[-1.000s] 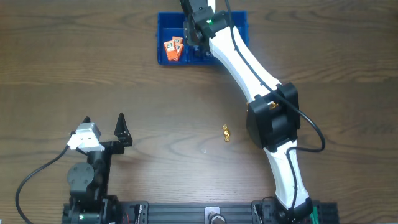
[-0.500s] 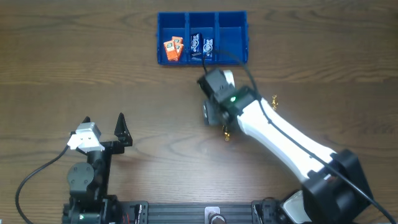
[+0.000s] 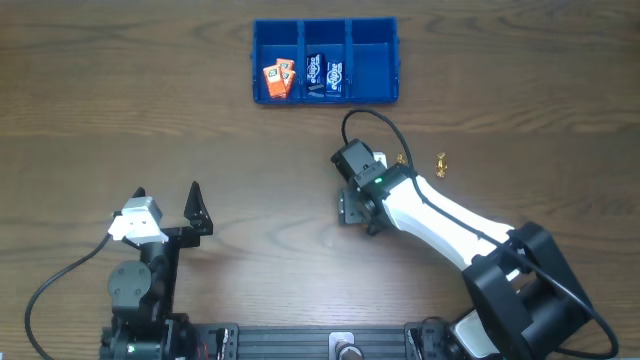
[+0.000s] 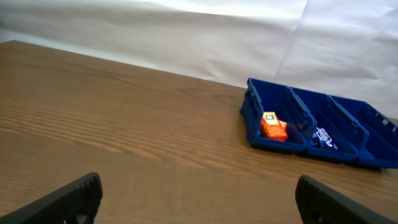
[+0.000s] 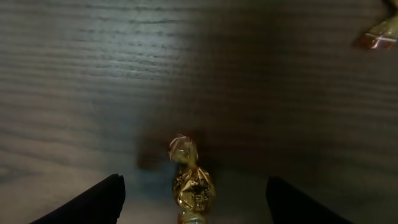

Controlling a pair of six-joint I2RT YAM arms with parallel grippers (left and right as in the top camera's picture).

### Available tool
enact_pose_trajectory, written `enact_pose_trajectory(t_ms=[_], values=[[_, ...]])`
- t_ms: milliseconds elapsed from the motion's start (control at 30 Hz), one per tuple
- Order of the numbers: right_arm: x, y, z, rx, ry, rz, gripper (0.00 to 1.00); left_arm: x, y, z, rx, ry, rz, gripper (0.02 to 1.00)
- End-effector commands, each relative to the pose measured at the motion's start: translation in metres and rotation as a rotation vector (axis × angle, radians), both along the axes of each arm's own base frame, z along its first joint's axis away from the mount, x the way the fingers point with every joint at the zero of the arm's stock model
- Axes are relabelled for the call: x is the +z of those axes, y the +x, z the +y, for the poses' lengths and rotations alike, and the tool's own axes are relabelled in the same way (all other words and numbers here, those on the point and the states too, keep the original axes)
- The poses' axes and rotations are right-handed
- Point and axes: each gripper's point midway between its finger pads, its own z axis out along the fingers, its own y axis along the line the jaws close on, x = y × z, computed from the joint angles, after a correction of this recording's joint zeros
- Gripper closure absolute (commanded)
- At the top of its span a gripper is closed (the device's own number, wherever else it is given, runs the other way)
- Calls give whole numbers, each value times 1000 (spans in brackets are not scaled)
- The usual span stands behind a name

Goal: Sort Candies Into Trays

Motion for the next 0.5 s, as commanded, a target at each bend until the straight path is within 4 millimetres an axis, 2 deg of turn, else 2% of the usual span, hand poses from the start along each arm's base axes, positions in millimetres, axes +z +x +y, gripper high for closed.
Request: enact_pose_trajectory(t_ms=[33, 233, 367, 500], values=[[-18, -12, -10, -36, -18, 36, 294, -18, -1, 4, 17, 18, 50, 20], [-18, -14, -9, -34, -14, 42, 474, -18, -1, 4, 17, 18, 50, 20], [-17, -9, -6, -34, 0, 23, 641, -18, -1, 4, 17, 18, 50, 20], [-17, -5, -3, -34, 11, 8, 726, -18, -1, 4, 17, 18, 50, 20]])
